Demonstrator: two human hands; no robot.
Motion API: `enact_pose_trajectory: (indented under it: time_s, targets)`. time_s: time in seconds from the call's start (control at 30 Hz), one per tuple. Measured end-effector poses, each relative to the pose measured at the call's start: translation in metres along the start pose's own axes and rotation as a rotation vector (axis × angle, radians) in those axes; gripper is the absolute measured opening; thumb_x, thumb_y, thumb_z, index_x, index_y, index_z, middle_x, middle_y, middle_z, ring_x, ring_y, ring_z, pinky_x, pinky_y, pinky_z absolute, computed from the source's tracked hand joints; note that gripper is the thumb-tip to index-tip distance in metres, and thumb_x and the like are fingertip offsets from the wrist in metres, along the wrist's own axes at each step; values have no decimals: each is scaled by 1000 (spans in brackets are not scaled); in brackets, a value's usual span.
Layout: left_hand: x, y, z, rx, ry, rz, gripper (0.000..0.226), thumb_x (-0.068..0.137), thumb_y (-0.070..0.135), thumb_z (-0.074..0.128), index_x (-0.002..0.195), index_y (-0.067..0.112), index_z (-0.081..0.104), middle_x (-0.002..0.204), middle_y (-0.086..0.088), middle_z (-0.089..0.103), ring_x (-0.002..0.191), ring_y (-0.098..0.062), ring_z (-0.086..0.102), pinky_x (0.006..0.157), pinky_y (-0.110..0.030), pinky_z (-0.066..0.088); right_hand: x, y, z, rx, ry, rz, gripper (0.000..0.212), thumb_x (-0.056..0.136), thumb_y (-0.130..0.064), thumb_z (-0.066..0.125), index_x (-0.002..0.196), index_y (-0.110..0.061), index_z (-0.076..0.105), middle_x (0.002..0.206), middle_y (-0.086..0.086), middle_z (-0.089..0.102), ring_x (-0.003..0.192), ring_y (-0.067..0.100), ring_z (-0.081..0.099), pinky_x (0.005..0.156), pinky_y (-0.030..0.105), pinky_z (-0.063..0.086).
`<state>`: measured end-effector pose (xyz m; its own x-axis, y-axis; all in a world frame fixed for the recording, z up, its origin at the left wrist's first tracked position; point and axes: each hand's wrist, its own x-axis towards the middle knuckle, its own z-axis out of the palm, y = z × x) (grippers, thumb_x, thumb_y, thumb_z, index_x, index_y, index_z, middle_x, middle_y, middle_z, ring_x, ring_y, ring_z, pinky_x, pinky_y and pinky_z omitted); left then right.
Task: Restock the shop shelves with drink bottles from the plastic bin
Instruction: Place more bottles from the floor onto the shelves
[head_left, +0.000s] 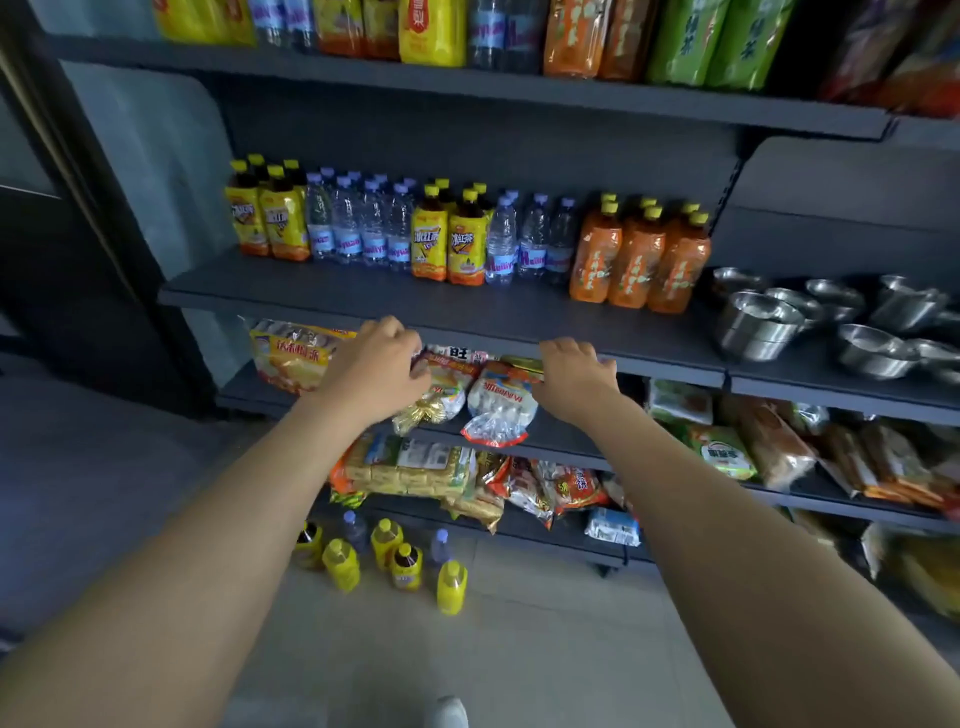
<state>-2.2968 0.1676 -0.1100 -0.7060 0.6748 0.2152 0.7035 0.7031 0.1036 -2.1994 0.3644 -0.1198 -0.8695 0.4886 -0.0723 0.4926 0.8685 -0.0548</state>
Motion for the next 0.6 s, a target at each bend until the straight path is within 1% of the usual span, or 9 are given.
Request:
enact_pose_trajectory:
  time_s: [0.13, 0.23, 0.3, 0.47, 0.6]
  targets:
    - [-38, 15, 11, 2, -48, -18, 41, 92, 38, 46, 124, 13, 51, 128, -8, 46, 120, -25, 42, 91, -39, 45, -35, 2, 23, 28, -33, 14, 55, 92, -26, 50, 142, -16, 30, 147, 9, 32, 136, 30, 29, 107, 53, 27]
    - [-54, 19, 22, -1, -65, -30, 43, 91, 39, 47, 124, 12, 51, 128, -8, 47, 120, -25, 43, 91, -41, 46, -51, 5, 39, 46, -51, 12, 59, 92, -30, 52, 144, -16, 28, 147, 9, 31, 135, 30, 29, 107, 53, 28]
    - [-61, 20, 32, -11, -75, -40, 42, 91, 38, 48, 122, 11, 52, 127, -8, 47, 119, -25, 43, 91, -41, 46, -55, 8, 51, 45, -66, 2, 58, 94, -32, 49, 144, -16, 27, 147, 8, 32, 134, 30, 30, 107, 52, 28]
    - [-64, 24, 71, -46, -93, -68, 41, 90, 36, 49, 121, 10, 54, 125, -8, 48, 117, -26, 43, 91, -40, 44, -44, 20, 90, 52, -115, -14, 52, 93, -27, 47, 142, -16, 31, 145, 8, 34, 133, 29, 31, 106, 51, 29]
    - [-58, 25, 122, -30, -118, -98, 41, 90, 35, 52, 121, 9, 55, 122, -10, 50, 114, -29, 45, 91, -39, 42, -19, 27, 133, 59, -192, -67, 54, 95, -36, 45, 142, -15, 30, 145, 9, 34, 134, 29, 31, 104, 51, 30]
